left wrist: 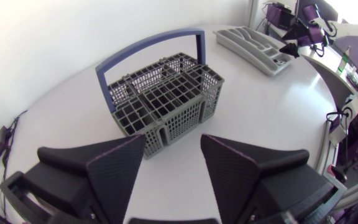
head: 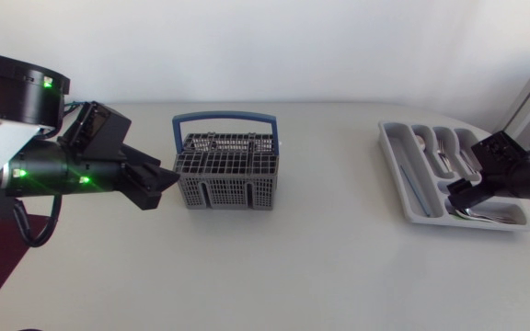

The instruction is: Transfer all utensils from the basket to the drawer tray.

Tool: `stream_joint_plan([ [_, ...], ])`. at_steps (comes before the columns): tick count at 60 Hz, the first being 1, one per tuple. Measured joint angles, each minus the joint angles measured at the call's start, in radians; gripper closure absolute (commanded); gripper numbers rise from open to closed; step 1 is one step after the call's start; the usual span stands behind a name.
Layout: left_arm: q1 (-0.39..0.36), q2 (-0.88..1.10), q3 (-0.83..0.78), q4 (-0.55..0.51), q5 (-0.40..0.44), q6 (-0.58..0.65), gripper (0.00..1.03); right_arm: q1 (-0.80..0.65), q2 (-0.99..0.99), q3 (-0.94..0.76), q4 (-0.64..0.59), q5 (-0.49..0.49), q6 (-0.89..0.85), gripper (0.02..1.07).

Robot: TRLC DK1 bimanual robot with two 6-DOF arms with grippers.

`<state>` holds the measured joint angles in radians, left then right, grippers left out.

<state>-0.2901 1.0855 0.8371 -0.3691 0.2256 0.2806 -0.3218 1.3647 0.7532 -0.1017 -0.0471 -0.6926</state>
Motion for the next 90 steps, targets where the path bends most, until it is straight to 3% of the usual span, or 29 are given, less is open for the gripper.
stream_joint_plan([
  [9,0.021,-0.037,-0.021,0.0,-0.004,0.0,0.32,0.157,-0.118,0.0,-0.068,0.01,0.105,0.06],
  [22,0.048,-0.11,-0.057,0.0,-0.051,0.0,0.1,0.41,-0.194,-0.011,-0.108,0.066,0.235,0.06],
  [39,0.091,-0.188,-0.11,0.008,-0.078,-0.015,0.07,0.578,-0.3,-0.037,-0.113,0.1,0.364,0.06],
  [56,0.167,-0.264,-0.174,0.017,-0.116,-0.019,0.07,0.6,-0.401,-0.074,-0.103,0.109,0.435,0.07],
  [90,0.27,-0.626,-0.41,0.129,-0.128,-0.101,0.09,0.595,-0.771,-0.314,-0.002,0.284,0.419,0.07],
])
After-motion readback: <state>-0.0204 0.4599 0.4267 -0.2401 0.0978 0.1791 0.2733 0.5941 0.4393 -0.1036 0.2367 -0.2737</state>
